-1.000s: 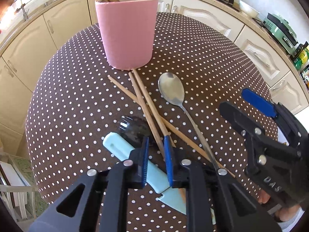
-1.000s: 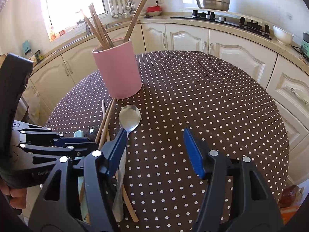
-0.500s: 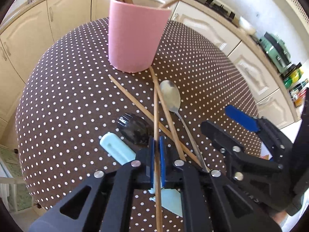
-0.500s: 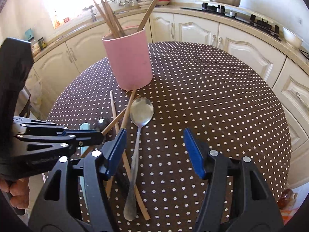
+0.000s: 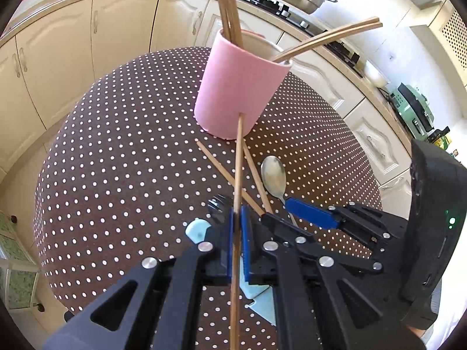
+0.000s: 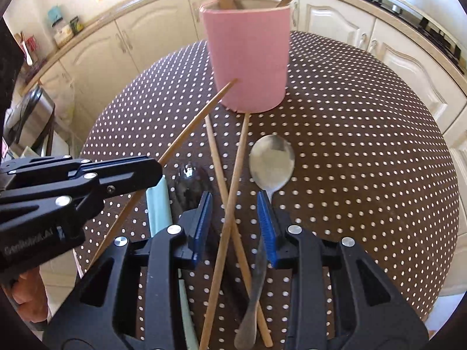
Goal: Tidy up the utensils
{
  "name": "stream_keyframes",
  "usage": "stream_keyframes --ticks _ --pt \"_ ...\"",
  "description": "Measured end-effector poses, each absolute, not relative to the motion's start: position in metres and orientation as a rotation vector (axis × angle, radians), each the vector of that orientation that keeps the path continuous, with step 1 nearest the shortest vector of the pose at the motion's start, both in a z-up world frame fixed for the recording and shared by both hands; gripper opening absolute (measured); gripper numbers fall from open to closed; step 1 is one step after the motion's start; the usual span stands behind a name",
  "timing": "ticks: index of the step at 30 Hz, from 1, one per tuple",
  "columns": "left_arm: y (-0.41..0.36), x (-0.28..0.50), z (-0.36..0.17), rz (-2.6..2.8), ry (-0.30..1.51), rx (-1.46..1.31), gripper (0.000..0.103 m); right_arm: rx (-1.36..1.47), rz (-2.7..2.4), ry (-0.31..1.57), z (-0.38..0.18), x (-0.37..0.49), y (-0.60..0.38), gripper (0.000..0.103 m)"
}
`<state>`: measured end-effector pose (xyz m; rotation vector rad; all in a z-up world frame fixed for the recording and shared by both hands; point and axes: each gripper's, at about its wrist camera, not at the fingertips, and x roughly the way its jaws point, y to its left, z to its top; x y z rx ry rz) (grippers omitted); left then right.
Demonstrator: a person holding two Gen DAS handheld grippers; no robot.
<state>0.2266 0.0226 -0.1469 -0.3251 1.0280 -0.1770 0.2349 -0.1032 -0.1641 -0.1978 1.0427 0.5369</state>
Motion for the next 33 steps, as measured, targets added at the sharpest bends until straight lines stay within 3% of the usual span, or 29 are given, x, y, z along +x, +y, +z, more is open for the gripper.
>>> stream_keyframes --ticks 3,5,8,33 --pt "0.017 0.228 -0.15 -0.182 1.032 -0.324 0.005 -0.218 0.514 1.07 -0.169 0.238 -0.096 0.03" --pt "0.016 0.23 -0.151 -0.189 1.035 -0.324 0.005 -0.218 0.521 1.082 -0.173 0.24 -0.093 0.017" --pt "0.014 0.23 -0.153 -0.196 1.031 -0.322 0.005 -0.191 0.541 1.077 -0.173 0.24 -0.092 0.008" --pt "0.001 0.215 -0.148 -0.224 1.011 -0.31 0.005 -0.102 0.562 1.066 -0.173 0.225 -0.117 0.008"
